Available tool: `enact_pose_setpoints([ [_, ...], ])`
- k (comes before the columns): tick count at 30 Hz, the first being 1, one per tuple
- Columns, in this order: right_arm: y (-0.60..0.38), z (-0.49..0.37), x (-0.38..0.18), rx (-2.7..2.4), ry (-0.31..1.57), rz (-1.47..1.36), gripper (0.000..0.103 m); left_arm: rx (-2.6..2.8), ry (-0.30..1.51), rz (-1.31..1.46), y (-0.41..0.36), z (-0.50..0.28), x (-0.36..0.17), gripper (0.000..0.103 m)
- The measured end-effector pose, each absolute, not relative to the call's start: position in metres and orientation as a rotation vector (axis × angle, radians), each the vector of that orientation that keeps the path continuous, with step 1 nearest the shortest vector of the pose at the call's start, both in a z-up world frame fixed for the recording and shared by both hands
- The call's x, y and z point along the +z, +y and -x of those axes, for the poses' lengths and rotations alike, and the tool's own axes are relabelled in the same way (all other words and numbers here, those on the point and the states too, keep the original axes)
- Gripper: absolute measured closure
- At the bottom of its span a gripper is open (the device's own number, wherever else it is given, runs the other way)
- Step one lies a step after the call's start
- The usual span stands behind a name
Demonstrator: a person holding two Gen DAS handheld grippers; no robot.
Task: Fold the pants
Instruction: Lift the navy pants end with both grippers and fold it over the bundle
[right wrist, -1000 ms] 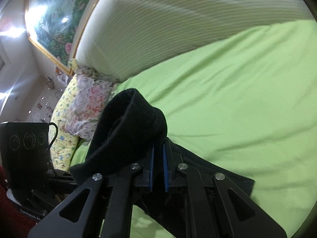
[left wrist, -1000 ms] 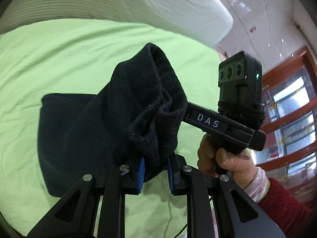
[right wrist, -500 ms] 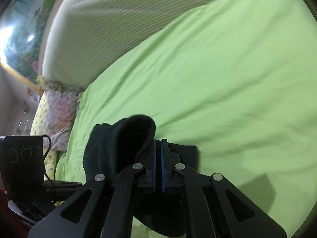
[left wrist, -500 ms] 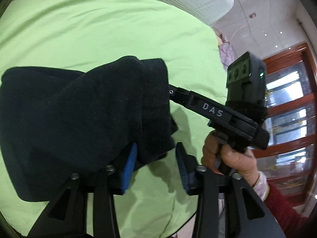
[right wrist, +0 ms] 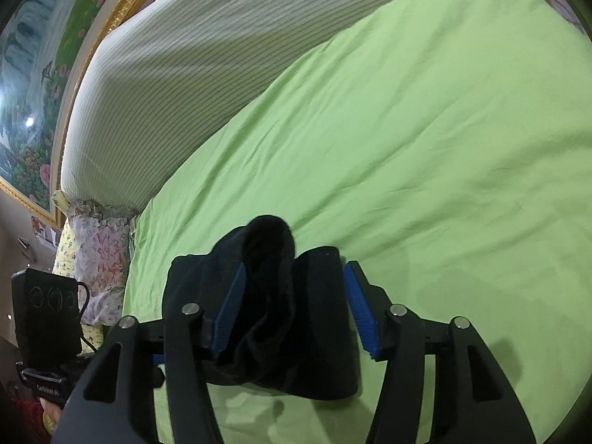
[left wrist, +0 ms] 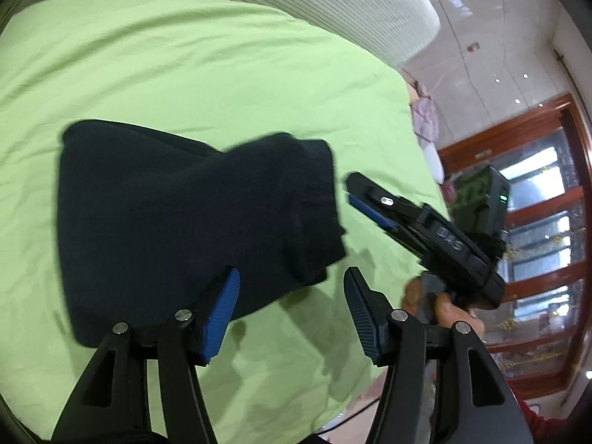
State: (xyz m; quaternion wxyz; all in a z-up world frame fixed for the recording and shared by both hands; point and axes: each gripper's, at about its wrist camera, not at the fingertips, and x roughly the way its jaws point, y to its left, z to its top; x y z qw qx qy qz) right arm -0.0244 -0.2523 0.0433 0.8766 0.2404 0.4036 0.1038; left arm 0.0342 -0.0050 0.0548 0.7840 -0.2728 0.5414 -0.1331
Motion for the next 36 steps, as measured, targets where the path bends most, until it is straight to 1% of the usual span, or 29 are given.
enact_pose_setpoints([
  [2, -0.247, 0.025, 0.046, 0.211, 0.836, -0.495, 0.039, -0.253, 1.16, 0.582, -0.006, -0.028, 0.052, 0.038],
  [4, -0.239, 0.025, 0.047, 0.208, 0.834, -0.493, 0.033, -0.216, 1.149, 0.594, 0.008, -0.029, 0.05, 0.033],
  [5, -0.235, 0.024, 0.046, 0.201, 0.838, -0.49, 0.027, -0.2, 1.145, 0.602, 0.014, -0.028, 0.049, 0.032],
  [6, -0.236, 0.026, 0.045, 0.184, 0.843, -0.481, 0.025, -0.179, 1.139, 0.613, 0.022, -0.029, 0.048, 0.03],
  [7, -0.233, 0.026, 0.045, 0.169, 0.846, -0.475, 0.024, -0.167, 1.136, 0.62, 0.026, -0.025, 0.048, 0.029],
  [9, -0.229, 0.026, 0.042, 0.155, 0.859, -0.468, 0.019, -0.129, 1.131, 0.647, 0.042, -0.023, 0.043, 0.028],
  [17, -0.21, 0.026, 0.043, 0.094, 0.866, -0.451, 0.017, -0.053, 1.122, 0.704, 0.069, -0.022, 0.032, 0.028],
  [27, -0.204, 0.019, 0.04, 0.034, 0.897, -0.428, 0.016, -0.035, 1.136, 0.717, 0.071, -0.019, 0.02, 0.026],
  [30, -0.202, 0.019, 0.04, 0.012, 0.881, -0.409, 0.015, -0.033, 1.143, 0.718, 0.074, -0.017, 0.018, 0.025],
  [36, -0.206, 0.014, 0.025, 0.0, 0.933, -0.423, 0.014, -0.015, 1.171, 0.739, 0.08, -0.018, 0.007, 0.025],
])
